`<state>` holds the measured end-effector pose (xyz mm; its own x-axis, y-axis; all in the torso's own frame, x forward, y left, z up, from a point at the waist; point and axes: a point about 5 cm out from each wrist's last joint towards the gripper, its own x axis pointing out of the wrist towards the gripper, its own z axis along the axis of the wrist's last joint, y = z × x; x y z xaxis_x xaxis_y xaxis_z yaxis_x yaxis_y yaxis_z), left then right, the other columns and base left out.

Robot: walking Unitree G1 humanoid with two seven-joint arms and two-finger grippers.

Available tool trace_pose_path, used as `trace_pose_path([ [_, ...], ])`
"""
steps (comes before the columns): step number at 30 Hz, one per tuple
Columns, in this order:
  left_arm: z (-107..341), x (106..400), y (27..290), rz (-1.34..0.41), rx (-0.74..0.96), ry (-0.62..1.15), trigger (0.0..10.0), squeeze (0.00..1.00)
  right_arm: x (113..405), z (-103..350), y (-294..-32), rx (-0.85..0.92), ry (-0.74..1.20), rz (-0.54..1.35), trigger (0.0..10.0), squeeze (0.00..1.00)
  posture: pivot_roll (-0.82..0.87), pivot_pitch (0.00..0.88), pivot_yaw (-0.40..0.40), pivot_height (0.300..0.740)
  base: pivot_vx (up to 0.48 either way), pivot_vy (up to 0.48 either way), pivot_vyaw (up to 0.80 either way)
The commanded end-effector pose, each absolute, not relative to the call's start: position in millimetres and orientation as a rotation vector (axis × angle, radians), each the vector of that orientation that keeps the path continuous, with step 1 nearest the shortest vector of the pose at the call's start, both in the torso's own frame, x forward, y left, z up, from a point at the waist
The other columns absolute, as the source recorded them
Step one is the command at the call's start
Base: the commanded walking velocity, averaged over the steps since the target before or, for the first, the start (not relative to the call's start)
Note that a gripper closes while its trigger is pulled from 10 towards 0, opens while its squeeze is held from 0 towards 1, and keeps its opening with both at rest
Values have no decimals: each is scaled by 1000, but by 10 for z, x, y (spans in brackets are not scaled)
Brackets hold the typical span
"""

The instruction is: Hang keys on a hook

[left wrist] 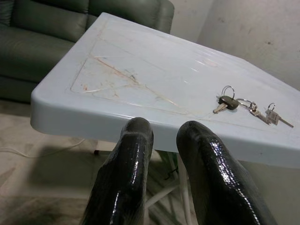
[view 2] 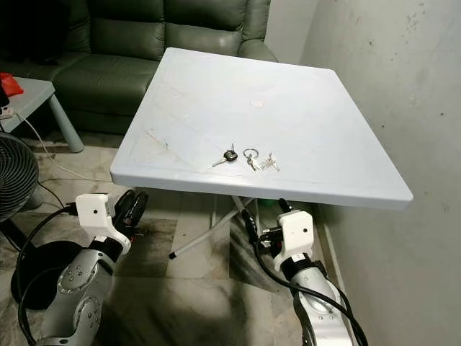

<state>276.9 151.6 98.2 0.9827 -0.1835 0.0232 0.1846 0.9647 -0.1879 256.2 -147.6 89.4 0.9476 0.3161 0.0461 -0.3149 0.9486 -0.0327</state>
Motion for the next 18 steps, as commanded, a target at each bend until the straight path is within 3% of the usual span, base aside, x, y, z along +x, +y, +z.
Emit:
trace_pose_path([
  [1,984,2763,1500,-194,-179,2,10000,0,2569,898,-1486,-39,-51,324,10000,0,0,9,-102,740,262,0,0],
  [18,981,2768,1503,-199,-178,9,10000,0,2550,888,-1474,-34,-48,324,10000,0,-4,14,-95,740,352,0,0],
])
